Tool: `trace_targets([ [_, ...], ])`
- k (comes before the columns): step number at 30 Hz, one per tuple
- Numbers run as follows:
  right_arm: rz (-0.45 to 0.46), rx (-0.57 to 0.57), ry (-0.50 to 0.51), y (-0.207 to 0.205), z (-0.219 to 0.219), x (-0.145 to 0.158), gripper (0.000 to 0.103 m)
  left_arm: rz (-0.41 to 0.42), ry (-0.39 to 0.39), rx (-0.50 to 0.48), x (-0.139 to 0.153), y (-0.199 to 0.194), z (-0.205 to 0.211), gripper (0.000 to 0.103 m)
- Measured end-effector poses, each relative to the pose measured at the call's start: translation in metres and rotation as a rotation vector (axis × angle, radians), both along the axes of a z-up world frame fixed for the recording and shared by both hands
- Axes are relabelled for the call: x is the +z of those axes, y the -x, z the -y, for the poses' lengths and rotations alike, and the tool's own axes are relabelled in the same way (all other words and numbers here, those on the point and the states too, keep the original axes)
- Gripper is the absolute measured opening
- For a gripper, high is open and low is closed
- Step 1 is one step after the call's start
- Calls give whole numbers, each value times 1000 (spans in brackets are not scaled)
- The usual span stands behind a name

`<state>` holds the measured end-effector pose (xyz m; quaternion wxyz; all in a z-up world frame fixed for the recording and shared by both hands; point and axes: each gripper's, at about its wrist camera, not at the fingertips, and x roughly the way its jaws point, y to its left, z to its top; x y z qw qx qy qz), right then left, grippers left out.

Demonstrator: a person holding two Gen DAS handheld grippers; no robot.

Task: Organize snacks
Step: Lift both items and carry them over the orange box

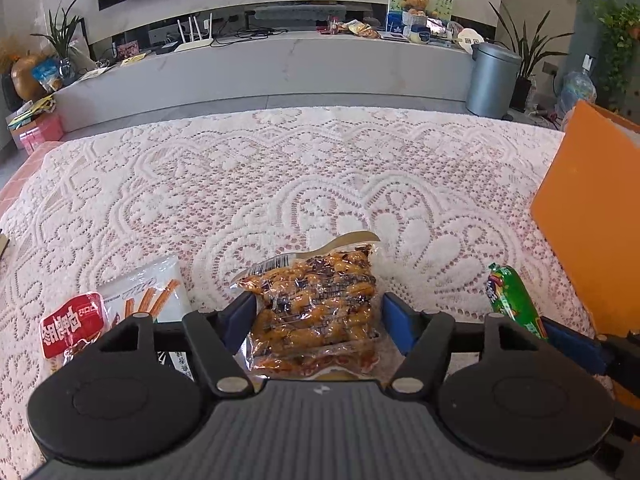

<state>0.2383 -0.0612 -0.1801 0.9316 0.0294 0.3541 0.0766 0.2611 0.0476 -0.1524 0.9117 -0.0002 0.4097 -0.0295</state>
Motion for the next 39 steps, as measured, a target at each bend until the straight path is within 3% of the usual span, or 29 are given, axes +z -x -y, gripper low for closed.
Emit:
trace_targets([
  [9,58,43,18,31,2,27,21,40,35,14,32,25,-2,78],
  [18,93,43,-62,71,23,75,21,90,81,26,73,64,-1,78],
  [22,140,45,-87,97,36,103,21,132,47,-13,92,91,9,78],
  [28,235,47,-50,132,61,145,21,202,77,-49,128,120,24,78],
  [35,247,15,-20,148,109,174,21,206,146,-111,156,133,51,78],
  [39,249,-1,42,150,139,182,21,225,126,-188,169,131,81,78],
])
